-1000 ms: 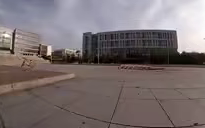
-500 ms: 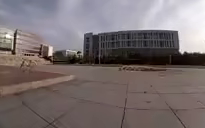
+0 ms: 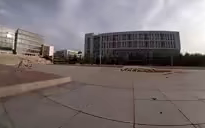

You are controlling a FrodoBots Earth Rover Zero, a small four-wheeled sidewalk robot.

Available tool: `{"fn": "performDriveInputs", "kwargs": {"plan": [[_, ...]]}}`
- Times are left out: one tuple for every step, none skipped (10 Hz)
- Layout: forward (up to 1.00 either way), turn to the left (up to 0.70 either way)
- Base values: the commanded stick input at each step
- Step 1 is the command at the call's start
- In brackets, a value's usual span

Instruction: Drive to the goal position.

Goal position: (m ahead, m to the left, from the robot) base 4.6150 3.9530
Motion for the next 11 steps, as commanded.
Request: {"fn": "performDriveInputs", "kwargs": {"plan": [[0.7,0.0],[0.7,0.0],[0.7,0.0],[0.7,0.0],[0.7,0.0],[0.7,0.0],[0.7,0.0],[0.7,0.0],[0.7,0.0],[0.7,0.0],[0.7,0.0]]}}
